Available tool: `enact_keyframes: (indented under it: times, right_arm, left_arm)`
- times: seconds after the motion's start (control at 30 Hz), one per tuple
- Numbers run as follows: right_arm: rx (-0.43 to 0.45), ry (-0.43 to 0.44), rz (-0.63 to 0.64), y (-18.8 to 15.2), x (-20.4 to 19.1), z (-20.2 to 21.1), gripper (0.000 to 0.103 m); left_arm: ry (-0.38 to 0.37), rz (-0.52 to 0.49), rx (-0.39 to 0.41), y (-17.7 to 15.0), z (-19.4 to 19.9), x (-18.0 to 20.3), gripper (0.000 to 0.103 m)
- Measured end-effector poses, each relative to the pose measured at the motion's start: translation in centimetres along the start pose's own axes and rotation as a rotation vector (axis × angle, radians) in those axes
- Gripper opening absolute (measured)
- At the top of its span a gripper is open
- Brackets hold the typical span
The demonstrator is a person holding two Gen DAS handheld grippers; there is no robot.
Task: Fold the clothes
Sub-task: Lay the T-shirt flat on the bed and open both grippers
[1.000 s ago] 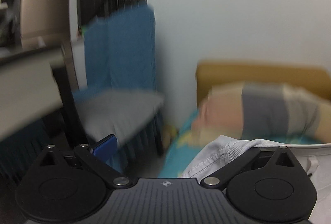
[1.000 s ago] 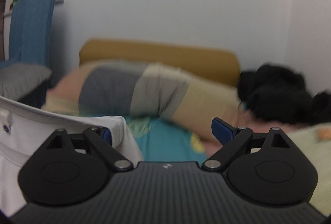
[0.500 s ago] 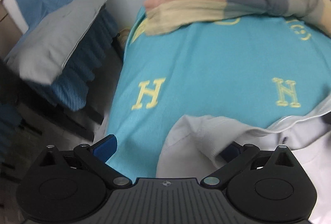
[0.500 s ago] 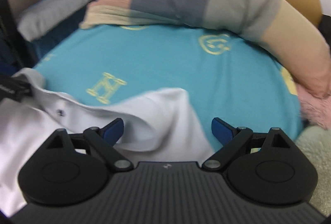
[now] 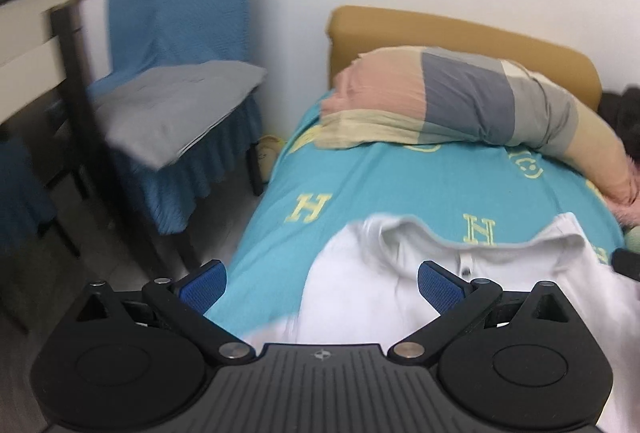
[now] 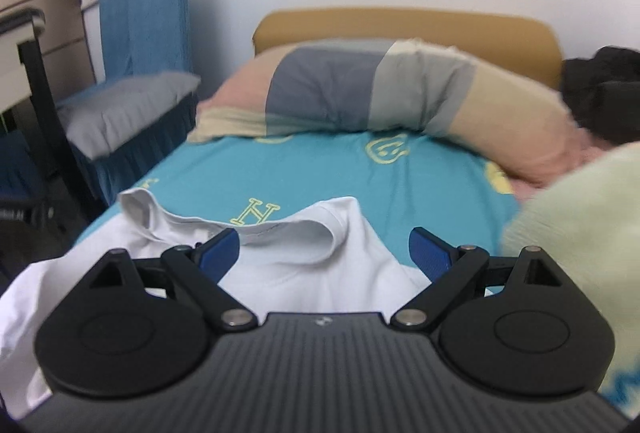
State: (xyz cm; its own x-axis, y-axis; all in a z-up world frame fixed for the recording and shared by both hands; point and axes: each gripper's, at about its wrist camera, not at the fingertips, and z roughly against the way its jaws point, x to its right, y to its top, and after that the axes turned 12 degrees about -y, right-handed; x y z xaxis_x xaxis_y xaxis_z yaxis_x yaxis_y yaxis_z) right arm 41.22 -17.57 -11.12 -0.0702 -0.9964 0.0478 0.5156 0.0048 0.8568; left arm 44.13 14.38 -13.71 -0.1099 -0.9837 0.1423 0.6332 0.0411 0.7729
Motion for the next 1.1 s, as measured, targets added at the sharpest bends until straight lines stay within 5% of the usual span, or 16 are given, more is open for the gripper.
enact_keyframes:
  times: [0.27,0.53,0.8,1.03,1.1]
  right_arm:
    - [0.063,-0.033,-0.041,-2.4,1.8,14.3,0.093]
    - [0.029,0.008,-0.127,-7.7,4.4,27.7,0.093]
    - [-0.095,0.046,-0.227,-15.3,7.0,29.8,0.093]
    - [-0.131,0.073,-0.302,-15.8,6.6,26.1,0.093]
    - [-0.151,0.069,-0.311,-16.3,6.6,24.9,0.093]
  left_arm:
    - [0.007,0.233,0.054,-5.4,15.2,-0.9,0.102]
    - [0.043,0.416,0.112,-5.4,26.7,-3.3,0.102]
    - [0.044,0.663,0.082,-8.3,26.1,-8.7,0.097]
    - [-0.008,0.838,0.023,-11.4,21.4,-11.4,0.093]
    - [-0.041,0.875,0.009,-12.3,19.7,-11.6,0.085]
